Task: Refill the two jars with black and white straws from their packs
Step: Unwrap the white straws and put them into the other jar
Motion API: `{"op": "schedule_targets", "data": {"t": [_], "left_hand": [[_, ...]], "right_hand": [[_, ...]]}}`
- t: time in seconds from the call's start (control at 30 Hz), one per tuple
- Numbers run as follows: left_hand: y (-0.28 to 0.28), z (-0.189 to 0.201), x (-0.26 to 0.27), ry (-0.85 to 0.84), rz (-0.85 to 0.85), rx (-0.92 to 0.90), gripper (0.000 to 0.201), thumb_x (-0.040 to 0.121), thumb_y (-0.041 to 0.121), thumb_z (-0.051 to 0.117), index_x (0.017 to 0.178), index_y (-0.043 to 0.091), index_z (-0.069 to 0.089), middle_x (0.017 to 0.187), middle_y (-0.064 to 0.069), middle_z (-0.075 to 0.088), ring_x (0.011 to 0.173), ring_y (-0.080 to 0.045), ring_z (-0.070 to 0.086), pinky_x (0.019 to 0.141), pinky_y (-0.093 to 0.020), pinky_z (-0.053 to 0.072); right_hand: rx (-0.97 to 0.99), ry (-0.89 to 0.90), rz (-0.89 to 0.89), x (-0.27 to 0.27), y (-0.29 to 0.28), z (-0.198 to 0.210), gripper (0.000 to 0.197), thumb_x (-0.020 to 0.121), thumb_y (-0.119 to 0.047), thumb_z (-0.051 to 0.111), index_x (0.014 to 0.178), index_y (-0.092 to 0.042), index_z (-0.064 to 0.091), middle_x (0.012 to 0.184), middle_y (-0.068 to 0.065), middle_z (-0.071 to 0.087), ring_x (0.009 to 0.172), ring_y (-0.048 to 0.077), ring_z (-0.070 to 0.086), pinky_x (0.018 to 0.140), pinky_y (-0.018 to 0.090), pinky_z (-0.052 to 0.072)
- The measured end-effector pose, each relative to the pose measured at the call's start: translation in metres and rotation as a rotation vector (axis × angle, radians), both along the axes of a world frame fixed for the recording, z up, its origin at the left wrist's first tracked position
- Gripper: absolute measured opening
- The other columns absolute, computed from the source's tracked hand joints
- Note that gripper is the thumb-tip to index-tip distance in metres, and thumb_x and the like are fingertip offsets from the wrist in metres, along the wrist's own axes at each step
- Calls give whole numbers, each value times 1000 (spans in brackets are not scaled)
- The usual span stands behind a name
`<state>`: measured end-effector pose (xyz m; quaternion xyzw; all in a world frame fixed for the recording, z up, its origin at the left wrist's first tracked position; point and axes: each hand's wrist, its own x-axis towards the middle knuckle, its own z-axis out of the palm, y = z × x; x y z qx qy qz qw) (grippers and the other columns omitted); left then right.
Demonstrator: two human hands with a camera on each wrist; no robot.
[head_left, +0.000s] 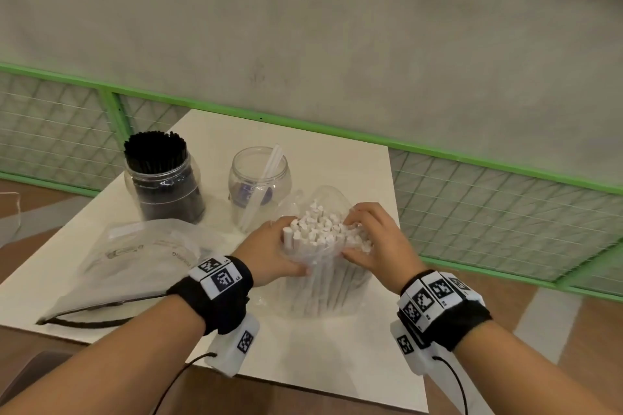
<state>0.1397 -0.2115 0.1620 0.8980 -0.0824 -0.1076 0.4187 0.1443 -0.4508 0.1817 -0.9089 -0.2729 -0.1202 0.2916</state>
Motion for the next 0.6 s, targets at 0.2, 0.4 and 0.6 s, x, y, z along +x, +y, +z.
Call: {"op": "schedule_targets", "data": {"t": [0.2, 0.4, 0.6], "left_hand": [[3, 44, 3, -90, -66, 63, 131, 42, 60, 85, 142, 48, 2, 156, 0, -3, 145, -20, 0, 115, -42, 14], [-4, 43, 12, 6, -185, 19, 146, 43, 48, 91, 143, 42, -15, 152, -1, 20, 139, -14, 24, 113, -34, 27], [-2, 39, 17, 105, -176, -11, 142, 50, 28, 92, 147, 33, -11, 129, 0, 44, 116, -13, 47, 101, -24, 35]], "right_hand": [[86, -10, 34, -2, 5, -6, 37, 77, -38, 67, 105, -17, 53, 108, -9, 50, 92, 5, 52, 78, 10, 41], [77, 39, 104, -3, 7, -7, 33, 77, -29, 70, 102, -28, 49, 111, -7, 55, 98, 5, 53, 82, 14, 42], [110, 103, 107, -7, 6, -7, 46, 72, -20, 81, 108, -22, 52, 110, -8, 51, 100, -9, 48, 83, 6, 37]]}}
